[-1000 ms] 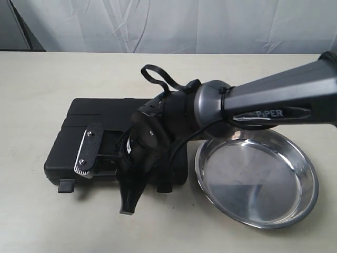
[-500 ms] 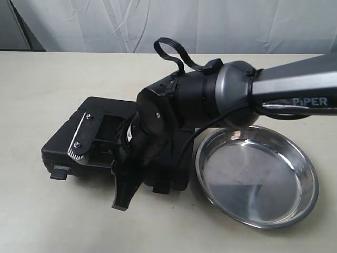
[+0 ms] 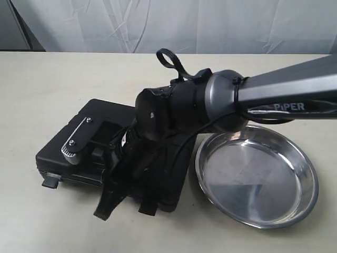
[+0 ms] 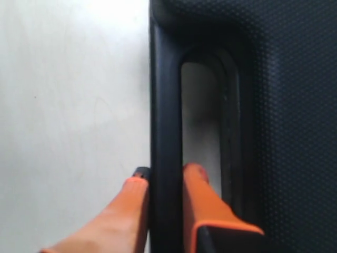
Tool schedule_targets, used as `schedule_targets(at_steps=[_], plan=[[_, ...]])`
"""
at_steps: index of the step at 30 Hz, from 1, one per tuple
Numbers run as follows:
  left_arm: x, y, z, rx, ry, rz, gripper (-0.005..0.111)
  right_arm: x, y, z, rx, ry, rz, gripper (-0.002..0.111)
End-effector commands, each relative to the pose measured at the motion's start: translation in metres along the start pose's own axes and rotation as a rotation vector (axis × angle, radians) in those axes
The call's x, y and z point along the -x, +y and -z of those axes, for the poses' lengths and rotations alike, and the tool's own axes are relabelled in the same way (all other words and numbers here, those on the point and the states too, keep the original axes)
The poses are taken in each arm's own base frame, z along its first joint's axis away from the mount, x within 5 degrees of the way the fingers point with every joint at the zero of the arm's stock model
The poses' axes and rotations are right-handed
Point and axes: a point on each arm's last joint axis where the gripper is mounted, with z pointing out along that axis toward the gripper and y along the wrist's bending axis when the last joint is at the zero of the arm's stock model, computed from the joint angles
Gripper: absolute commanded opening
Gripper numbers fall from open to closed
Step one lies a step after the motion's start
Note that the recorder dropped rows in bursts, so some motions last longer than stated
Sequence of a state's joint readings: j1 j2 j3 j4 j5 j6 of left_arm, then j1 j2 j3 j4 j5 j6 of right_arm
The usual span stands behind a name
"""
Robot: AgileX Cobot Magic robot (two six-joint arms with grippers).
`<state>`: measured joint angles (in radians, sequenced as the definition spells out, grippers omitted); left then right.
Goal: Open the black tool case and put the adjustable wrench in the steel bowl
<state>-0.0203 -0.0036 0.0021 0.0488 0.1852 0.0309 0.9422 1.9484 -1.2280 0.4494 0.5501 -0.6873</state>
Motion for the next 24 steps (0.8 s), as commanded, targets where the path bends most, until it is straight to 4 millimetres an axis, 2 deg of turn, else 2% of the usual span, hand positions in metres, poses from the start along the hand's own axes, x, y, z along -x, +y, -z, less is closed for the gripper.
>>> schedule_targets(at_steps=[1,3,7,11,21,24], plan=[[0.001,0.0,0.0,-0.001,-0.004,0.002,0.0,0.001,-0.006,0.004,-0.07,0.015,0.12,0.0],[0.001,0.0,0.0,-0.001,-0.004,0.002,0.0,-0.002,-0.005,0.003,-0.146,0.085,0.309,-0.001],[0.001,0.0,0.0,-0.001,-0.004,0.002,0.0,0.006,-0.003,0.004,-0.13,-0.003,0.204,-0.001],[0.001,0.0,0.0,-0.001,-0.004,0.002,0.0,0.011,-0.003,0.011,-0.153,-0.047,0.207,-0.001],[0.001,0.0,0.0,-0.001,-0.004,0.002,0.0,0.024,0.001,0.048,-0.202,-0.146,0.255,-0.001],[0.001,0.0,0.0,-0.001,-0.004,0.002,0.0,0.024,0.002,0.05,-0.195,-0.143,0.248,-0.001]])
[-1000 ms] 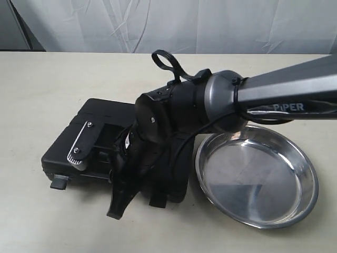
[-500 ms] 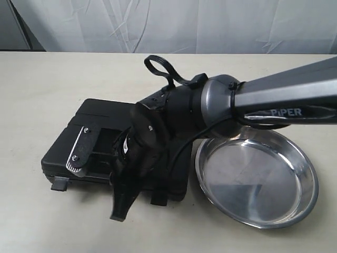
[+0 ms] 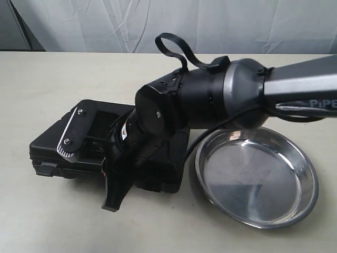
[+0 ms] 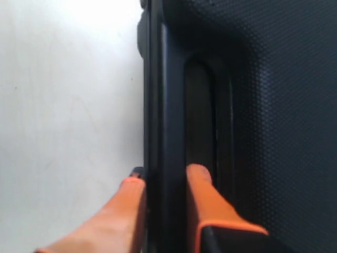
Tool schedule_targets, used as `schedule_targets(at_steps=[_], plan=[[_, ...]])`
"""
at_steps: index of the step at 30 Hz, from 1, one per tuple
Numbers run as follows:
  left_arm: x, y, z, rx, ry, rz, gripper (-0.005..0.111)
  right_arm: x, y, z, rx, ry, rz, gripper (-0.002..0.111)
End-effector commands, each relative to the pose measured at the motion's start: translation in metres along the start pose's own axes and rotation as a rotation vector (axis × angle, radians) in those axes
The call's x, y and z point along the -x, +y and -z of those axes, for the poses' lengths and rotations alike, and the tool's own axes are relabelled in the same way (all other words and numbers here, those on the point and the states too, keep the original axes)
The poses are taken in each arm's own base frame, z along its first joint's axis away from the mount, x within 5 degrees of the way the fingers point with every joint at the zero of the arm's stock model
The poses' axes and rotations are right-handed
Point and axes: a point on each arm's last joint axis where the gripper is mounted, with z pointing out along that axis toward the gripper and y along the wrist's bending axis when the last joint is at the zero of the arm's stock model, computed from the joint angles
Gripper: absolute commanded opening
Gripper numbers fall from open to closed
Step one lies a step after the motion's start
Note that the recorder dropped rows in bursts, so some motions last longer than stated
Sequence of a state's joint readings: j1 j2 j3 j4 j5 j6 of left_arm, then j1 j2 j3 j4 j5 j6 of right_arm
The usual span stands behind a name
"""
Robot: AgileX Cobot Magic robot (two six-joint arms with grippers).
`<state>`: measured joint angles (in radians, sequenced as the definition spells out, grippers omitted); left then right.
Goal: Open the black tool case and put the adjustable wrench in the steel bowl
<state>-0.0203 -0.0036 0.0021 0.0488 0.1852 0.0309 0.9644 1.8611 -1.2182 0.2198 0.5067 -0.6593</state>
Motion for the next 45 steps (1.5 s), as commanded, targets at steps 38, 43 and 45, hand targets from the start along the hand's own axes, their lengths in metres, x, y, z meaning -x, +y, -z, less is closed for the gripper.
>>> schedule_targets(at_steps=[38,43,45], plan=[[0.001,0.0,0.0,-0.001,-0.004,0.002,0.0,-0.014,-0.001,-0.037,0.002,0.105,0.117,-0.001],[0.001,0.0,0.0,-0.001,-0.004,0.002,0.0,-0.004,-0.004,-0.014,-0.028,0.052,0.122,-0.001],[0.001,0.0,0.0,-0.001,-0.004,0.002,0.0,-0.001,-0.004,-0.006,-0.04,0.031,0.124,-0.001]])
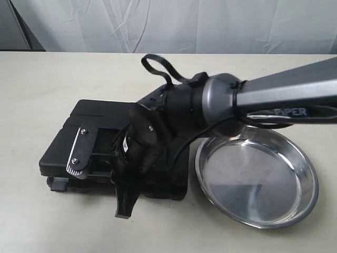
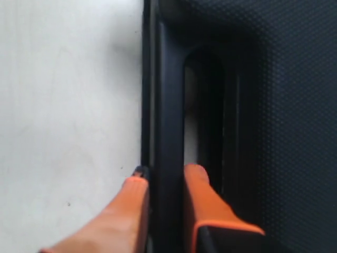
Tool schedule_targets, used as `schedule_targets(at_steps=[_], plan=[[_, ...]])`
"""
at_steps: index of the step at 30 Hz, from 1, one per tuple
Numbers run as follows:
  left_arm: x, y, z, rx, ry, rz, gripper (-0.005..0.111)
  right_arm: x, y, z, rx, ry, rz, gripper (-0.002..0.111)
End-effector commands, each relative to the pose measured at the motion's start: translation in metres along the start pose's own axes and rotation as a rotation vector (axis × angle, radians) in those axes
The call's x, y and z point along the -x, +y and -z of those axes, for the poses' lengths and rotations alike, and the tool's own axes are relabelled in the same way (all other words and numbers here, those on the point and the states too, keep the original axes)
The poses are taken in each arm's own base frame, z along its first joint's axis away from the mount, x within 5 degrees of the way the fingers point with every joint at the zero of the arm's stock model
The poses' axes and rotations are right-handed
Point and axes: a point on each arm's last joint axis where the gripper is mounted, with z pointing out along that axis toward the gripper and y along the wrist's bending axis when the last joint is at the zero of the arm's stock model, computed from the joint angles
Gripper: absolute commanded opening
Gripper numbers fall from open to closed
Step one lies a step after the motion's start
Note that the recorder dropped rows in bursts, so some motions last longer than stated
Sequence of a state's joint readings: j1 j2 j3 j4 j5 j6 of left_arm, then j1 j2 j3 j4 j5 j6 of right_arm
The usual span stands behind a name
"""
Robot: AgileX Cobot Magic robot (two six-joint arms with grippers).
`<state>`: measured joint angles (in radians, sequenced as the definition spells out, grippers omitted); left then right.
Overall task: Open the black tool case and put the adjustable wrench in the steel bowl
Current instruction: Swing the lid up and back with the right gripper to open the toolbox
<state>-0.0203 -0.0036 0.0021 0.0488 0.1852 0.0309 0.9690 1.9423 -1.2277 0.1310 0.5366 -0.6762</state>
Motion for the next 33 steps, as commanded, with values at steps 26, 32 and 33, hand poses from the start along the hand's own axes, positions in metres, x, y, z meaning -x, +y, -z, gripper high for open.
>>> schedule_targets(at_steps=[26,32,33], plan=[[0.001,0.0,0.0,-0.001,-0.004,0.002,0.0,0.014,-0.059,0.099,-0.692,-0.1,0.285,-0.001],[0.001,0.0,0.0,-0.001,-0.004,0.002,0.0,-0.01,-0.097,0.088,-0.762,-0.074,0.246,-0.001],[0.001,0.0,0.0,-0.001,-0.004,0.002,0.0,-0.014,-0.102,0.086,-0.772,-0.064,0.238,-0.001]])
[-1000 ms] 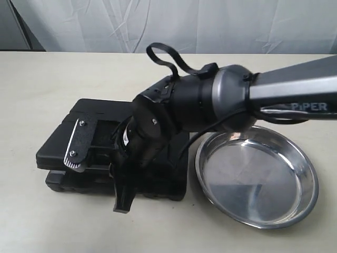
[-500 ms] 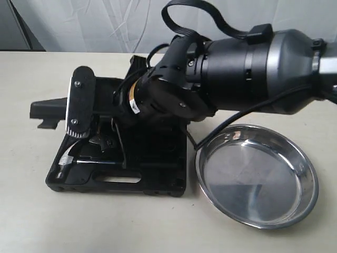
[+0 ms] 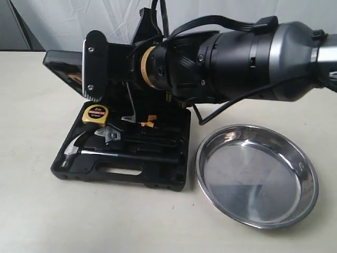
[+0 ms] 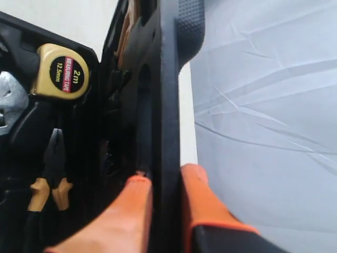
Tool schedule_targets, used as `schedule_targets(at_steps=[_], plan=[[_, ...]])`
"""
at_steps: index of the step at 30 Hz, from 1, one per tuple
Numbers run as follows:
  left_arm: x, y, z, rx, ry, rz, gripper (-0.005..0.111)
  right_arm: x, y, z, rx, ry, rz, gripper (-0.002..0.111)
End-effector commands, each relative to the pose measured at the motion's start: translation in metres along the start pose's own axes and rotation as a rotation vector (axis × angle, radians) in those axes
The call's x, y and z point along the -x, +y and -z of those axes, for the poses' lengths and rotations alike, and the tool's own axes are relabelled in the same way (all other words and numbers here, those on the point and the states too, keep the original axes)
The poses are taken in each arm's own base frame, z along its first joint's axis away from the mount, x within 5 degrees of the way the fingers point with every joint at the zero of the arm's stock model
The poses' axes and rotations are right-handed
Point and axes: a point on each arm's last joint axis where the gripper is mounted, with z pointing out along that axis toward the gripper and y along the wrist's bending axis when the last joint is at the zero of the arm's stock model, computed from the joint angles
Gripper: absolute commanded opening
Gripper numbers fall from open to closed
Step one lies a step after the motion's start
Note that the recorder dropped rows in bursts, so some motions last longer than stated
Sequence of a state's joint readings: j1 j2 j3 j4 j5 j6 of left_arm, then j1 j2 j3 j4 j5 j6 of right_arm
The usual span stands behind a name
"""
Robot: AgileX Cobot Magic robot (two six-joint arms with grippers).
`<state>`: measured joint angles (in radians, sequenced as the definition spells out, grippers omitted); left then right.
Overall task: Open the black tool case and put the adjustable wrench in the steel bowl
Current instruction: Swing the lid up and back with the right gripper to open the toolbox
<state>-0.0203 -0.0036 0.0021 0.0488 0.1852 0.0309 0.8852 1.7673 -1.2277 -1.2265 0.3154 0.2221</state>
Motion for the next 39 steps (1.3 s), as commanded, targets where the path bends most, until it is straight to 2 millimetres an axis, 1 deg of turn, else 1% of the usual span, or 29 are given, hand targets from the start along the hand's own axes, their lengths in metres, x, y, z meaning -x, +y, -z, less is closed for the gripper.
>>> schedule_targets(at_steps=[1,4,9,11,12,13,14,15,16,19,21,22,23,25,28,31,37,38,39], plan=[[0.001,0.0,0.0,-0.001,-0.004,0.002,0.0,-0.033,-0.015,-0.018,-0.062,0.099,-0.005,-0.001],[0.001,0.0,0.0,-0.001,-0.004,0.002,0.0,-0.042,-0.022,-0.026,-0.095,0.137,-0.034,-0.001],[0.001,0.0,0.0,-0.001,-0.004,0.002,0.0,-0.037,-0.032,-0.024,-0.119,0.122,-0.087,-0.001],[0.001,0.0,0.0,-0.001,-0.004,0.002,0.0,-0.031,-0.037,-0.022,-0.118,0.078,-0.124,-0.001],[0.001,0.0,0.0,-0.001,-0.004,0.002,0.0,-0.025,-0.039,-0.019,-0.095,0.024,-0.193,-0.001],[0.001,0.0,0.0,-0.001,-0.004,0.002,0.0,-0.022,-0.039,-0.017,-0.082,-0.011,-0.222,-0.001],[0.001,0.0,0.0,-0.001,-0.004,0.002,0.0,-0.015,-0.04,-0.012,-0.059,-0.068,-0.299,-0.001],[0.001,0.0,0.0,-0.001,-0.004,0.002,0.0,-0.011,-0.04,-0.009,-0.05,-0.09,-0.327,-0.001],[0.001,0.0,0.0,-0.001,-0.004,0.002,0.0,-0.003,-0.04,-0.003,-0.044,-0.116,-0.353,-0.001],[0.001,0.0,0.0,-0.001,-0.004,0.002,0.0,0.018,-0.037,0.015,-0.033,-0.158,-0.381,-0.001],[0.001,0.0,0.0,-0.001,-0.004,0.002,0.0,0.027,-0.039,0.027,-0.04,-0.191,-0.376,-0.001],[0.001,0.0,0.0,-0.001,-0.004,0.002,0.0,0.027,-0.04,0.03,-0.049,-0.181,-0.377,-0.001],[0.001,0.0,0.0,-0.001,-0.004,0.002,0.0,0.025,-0.042,0.031,-0.059,-0.156,-0.378,-0.001],[0.001,0.0,0.0,-0.001,-0.004,0.002,0.0,0.011,-0.046,0.028,-0.084,-0.07,-0.393,-0.001],[0.001,0.0,0.0,-0.001,-0.004,0.002,0.0,-0.003,-0.048,0.021,-0.09,-0.014,-0.422,-0.001],[0.001,0.0,0.0,-0.001,-0.004,0.002,0.0,-0.017,-0.049,0.01,-0.086,0.026,-0.454,-0.001],[0.001,0.0,0.0,-0.001,-0.004,0.002,0.0,-0.045,-0.05,-0.012,-0.085,0.087,-0.463,-0.001],[0.001,0.0,0.0,-0.001,-0.004,0.002,0.0,-0.055,-0.048,-0.02,-0.084,0.128,-0.453,-0.001],[0.001,0.0,0.0,-0.001,-0.004,0.002,0.0,-0.058,-0.046,-0.023,-0.08,0.142,-0.454,0.002]])
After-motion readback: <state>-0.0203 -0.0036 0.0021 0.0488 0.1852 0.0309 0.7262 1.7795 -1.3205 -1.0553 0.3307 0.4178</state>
